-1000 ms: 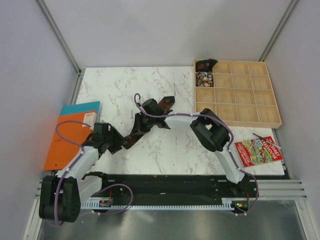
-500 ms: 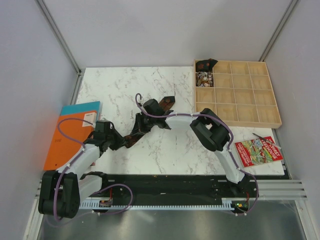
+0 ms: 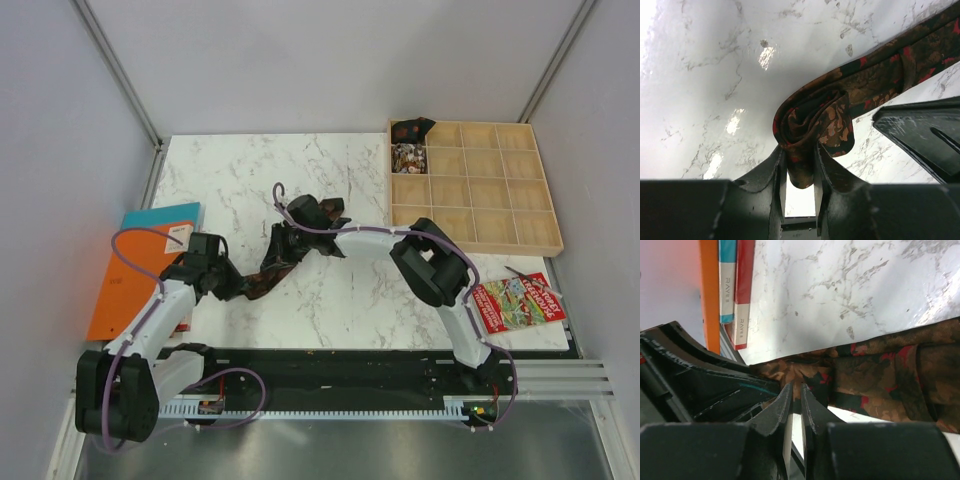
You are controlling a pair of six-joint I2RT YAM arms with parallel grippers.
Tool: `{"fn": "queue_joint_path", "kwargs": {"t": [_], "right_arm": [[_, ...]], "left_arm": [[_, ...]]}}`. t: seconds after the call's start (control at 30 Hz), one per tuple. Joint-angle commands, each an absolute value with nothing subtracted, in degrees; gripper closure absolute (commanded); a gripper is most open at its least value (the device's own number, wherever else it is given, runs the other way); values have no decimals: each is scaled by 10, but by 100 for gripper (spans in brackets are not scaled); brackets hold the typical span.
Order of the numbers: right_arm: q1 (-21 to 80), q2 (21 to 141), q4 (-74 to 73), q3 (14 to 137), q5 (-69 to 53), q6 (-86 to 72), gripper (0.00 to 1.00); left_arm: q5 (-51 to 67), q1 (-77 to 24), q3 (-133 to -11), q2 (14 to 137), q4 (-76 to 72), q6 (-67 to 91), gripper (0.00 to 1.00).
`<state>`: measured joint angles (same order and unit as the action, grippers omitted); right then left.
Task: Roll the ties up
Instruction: Roll the tie at the center of the board.
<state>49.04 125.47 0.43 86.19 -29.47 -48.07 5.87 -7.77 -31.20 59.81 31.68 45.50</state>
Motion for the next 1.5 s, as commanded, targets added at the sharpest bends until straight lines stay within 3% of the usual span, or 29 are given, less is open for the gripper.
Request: {"fn": "queue_joint_path", "kwargs": {"t": [0.0, 0.9, 1.47], "right_arm": [[501, 1205, 7, 844, -280, -483, 82], [562, 1268, 19, 858, -262, -498, 83], [534, 1266, 11, 894, -257, -498, 84]], "left_arm": [[47, -82, -339, 586, 357, 445, 95], [21, -87, -411, 559, 443, 432, 97], [50, -90, -427, 595, 458, 407, 98]]}}
